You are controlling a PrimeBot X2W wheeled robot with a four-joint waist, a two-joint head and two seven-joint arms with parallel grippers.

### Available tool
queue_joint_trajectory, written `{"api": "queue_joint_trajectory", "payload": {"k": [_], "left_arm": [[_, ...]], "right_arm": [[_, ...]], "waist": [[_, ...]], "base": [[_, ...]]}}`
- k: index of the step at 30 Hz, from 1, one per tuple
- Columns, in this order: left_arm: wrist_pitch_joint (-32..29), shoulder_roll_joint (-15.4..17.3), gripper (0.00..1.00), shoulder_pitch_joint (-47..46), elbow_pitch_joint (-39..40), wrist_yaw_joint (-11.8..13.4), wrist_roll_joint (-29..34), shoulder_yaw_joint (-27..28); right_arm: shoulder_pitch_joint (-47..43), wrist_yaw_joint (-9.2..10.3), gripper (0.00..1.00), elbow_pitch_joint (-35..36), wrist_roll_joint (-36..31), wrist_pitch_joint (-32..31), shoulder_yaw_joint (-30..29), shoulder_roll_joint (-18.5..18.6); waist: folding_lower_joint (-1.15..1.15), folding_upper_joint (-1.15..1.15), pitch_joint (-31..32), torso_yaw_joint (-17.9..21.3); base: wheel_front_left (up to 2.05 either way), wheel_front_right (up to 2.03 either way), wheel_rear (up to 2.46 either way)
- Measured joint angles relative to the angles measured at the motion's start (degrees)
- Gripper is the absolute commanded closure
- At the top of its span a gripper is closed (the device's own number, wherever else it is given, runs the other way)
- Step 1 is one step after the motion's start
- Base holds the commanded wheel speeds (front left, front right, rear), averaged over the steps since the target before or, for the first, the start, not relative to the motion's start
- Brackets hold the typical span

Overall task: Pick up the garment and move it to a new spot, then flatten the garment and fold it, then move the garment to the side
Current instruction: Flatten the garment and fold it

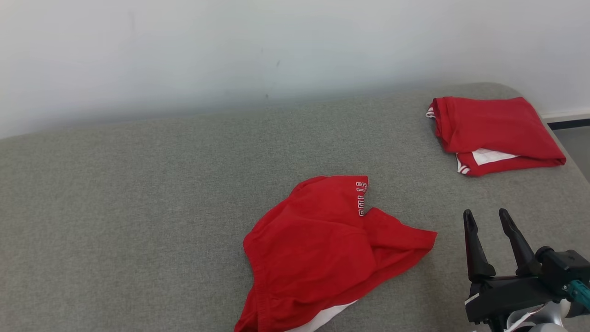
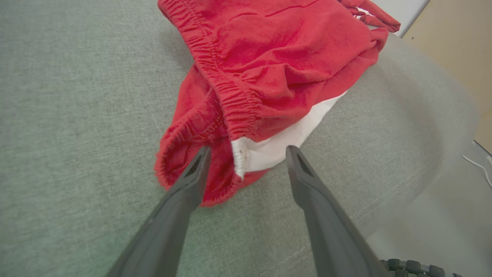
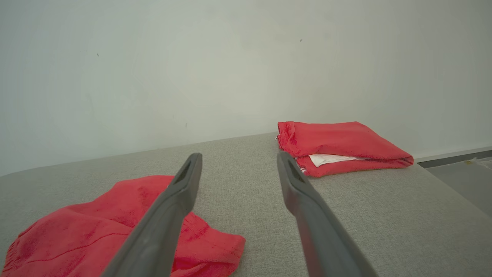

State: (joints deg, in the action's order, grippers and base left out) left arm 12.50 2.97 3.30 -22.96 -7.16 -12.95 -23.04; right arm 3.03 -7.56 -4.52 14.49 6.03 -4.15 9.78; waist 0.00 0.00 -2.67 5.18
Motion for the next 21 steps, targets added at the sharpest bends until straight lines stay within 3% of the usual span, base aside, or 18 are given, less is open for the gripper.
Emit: {"api": "queue_joint_trajectory", "payload": {"k": [1, 2, 3, 4, 11, 18, 21], "left_arm": [[0.0, 0.0, 0.28, -0.4, -0.5, -0.1, -0.4, -0.2], [0.0, 0.0, 0.28, -0.7, -1.0, -0.2, -0.8, -0.4], [0.1, 0.0, 0.55, -1.2, -1.4, -0.3, -1.1, -0.6], [0.3, 0.0, 1.00, -1.7, -1.6, -0.3, -1.6, -0.7], [1.6, 0.9, 1.00, -4.2, -1.1, -0.4, -4.9, 0.8], [2.1, 6.2, 1.00, -4.1, 4.3, 1.8, -5.4, 6.5], [1.7, 7.4, 1.00, -1.9, 6.0, 1.6, -7.0, 6.9]], "right_arm": [[0.0, 0.00, 0.00, 0.1, -0.1, 0.0, 0.0, -0.1], [0.0, 0.00, 0.00, 0.2, -0.2, -0.1, -0.1, -0.2], [0.0, 0.00, 0.00, 0.3, -0.4, -0.2, -0.1, -0.2], [0.0, 0.00, 0.00, 0.4, -0.5, -0.3, -0.2, -0.3], [-1.4, 0.00, 0.00, 0.1, -0.6, -0.8, -1.4, -0.5], [-1.9, 0.00, 0.00, -1.4, -0.7, -2.0, -0.7, -0.6], [-2.0, 0.00, 0.00, -2.5, -0.5, -2.7, -0.3, -0.6]], "waist": [[0.00, 0.00, -0.1, 0.1], [0.00, 0.00, -0.2, 0.2], [0.00, 0.00, -0.2, 0.3], [0.00, 0.00, -0.2, 0.3], [0.00, 0.00, 0.2, -1.0], [0.01, 0.00, 1.0, -3.5], [0.00, 0.00, 1.2, -4.4]], "base": [[0.00, 0.00, 0.00], [0.00, 0.00, 0.00], [0.00, 0.00, 0.00], [0.00, 0.00, 0.00], [0.00, 0.00, 0.00], [0.00, 0.00, 0.00], [0.00, 0.00, 0.00]]}}
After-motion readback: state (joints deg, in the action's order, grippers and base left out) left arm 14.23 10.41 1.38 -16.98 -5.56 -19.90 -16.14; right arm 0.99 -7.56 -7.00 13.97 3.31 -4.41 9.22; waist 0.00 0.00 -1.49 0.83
